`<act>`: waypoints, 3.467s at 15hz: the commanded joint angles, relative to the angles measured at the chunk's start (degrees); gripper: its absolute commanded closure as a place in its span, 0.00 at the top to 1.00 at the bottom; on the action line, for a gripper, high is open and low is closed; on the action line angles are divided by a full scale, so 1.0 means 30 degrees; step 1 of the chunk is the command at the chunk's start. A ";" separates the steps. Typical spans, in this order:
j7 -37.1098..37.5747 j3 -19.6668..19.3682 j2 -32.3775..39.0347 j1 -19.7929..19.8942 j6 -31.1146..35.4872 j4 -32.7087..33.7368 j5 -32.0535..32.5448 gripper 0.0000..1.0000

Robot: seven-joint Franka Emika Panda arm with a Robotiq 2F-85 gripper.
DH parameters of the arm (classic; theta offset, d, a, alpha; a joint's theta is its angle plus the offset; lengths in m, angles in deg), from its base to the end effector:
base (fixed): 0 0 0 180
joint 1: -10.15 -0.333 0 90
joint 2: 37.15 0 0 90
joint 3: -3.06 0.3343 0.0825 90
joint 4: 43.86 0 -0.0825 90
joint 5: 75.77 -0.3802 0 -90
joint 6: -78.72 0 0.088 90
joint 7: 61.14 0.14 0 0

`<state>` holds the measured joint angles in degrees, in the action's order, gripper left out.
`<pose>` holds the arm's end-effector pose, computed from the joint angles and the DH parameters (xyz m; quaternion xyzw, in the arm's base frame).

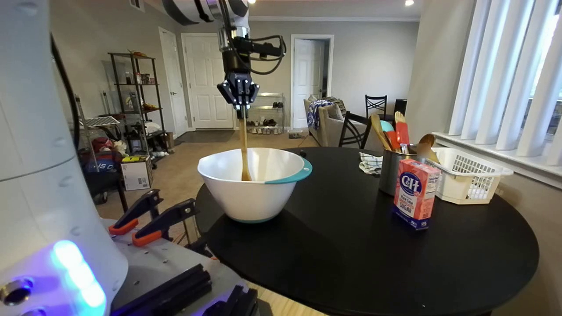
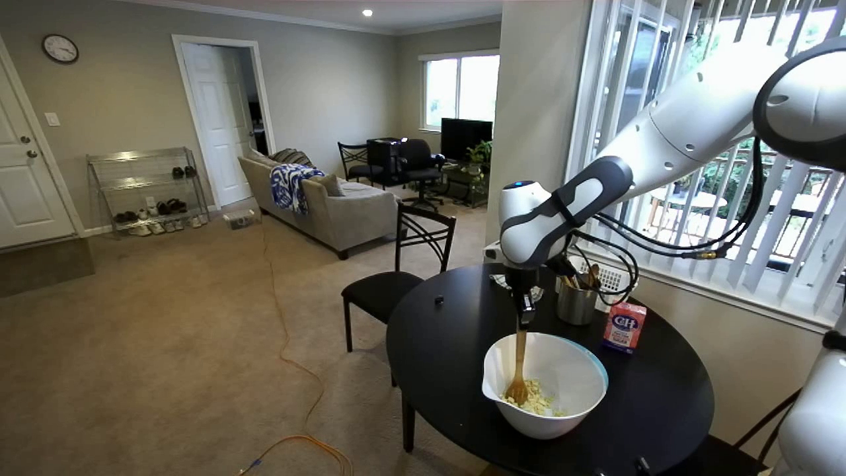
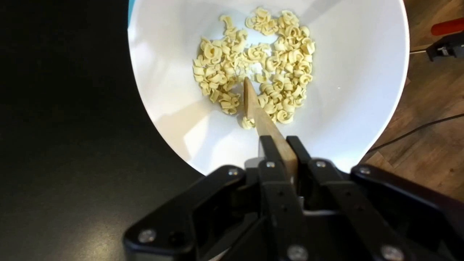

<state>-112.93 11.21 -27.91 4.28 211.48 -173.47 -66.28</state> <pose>0.5067 0.1197 0.2702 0.8041 0.5905 -0.0637 0.0272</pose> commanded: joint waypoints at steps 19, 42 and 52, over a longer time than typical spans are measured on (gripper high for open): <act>0.1944 -0.0600 -0.0525 0.0062 -0.2783 -0.0299 0.3871 0.03; -0.1146 -0.0178 -0.0688 0.0438 -0.0774 -0.0403 -0.1317 0.03; -0.1137 -0.0392 -0.0687 0.0112 -0.3607 -0.0339 0.1150 0.03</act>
<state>-117.56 10.09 -28.66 4.79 201.87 -173.69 -66.02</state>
